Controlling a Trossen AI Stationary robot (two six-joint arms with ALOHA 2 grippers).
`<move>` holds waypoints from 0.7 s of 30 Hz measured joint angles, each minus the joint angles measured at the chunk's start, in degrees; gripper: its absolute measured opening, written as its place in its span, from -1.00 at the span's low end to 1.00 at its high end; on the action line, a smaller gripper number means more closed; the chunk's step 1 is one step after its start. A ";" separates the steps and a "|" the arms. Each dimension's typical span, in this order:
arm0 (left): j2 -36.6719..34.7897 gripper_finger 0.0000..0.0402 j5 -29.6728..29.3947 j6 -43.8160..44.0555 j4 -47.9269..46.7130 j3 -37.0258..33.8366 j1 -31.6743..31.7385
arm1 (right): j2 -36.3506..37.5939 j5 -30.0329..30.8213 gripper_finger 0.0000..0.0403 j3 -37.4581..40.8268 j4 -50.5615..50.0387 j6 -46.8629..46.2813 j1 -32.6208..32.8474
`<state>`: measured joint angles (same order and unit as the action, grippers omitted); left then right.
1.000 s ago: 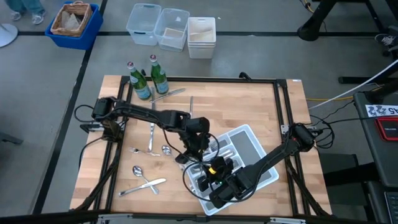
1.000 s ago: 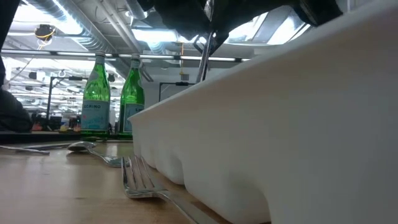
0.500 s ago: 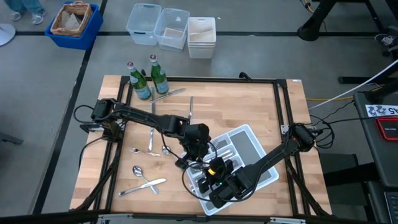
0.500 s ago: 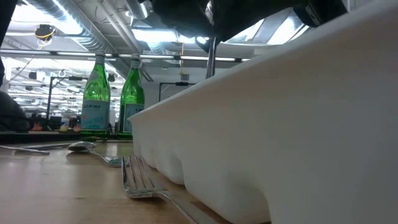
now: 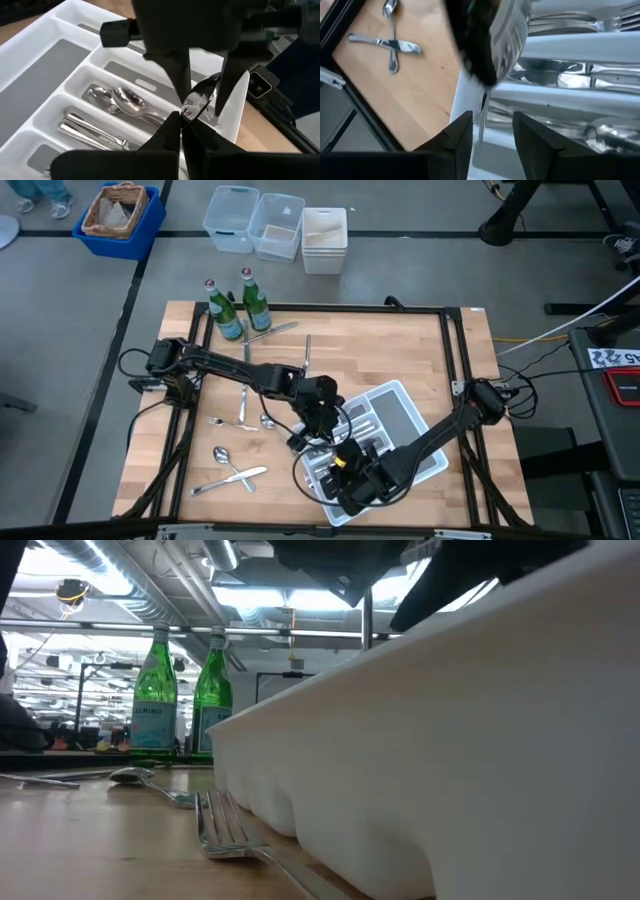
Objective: Sort silverware
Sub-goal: Put the silver spoon into the white silverware tray
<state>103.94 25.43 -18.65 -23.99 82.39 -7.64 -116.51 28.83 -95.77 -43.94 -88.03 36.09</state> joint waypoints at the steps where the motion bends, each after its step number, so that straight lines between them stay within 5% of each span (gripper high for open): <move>1: 0.00 -1.00 0.00 -0.04 -0.09 0.00 0.00 | 0.00 0.08 -0.29 0.00 0.02 0.00 0.33; 9: 0.00 -1.00 -0.12 -1.11 -0.36 -0.02 0.54 | 0.04 1.60 -0.29 -2.71 -3.78 -0.09 2.27; 21: 0.00 -1.00 -0.18 -1.47 -1.07 3.18 0.66 | 0.20 5.07 -0.29 -17.22 -27.06 -0.18 4.91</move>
<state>103.94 25.25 -20.12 -25.06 85.57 -6.98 -116.31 33.89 -112.99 -71.00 -88.20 41.00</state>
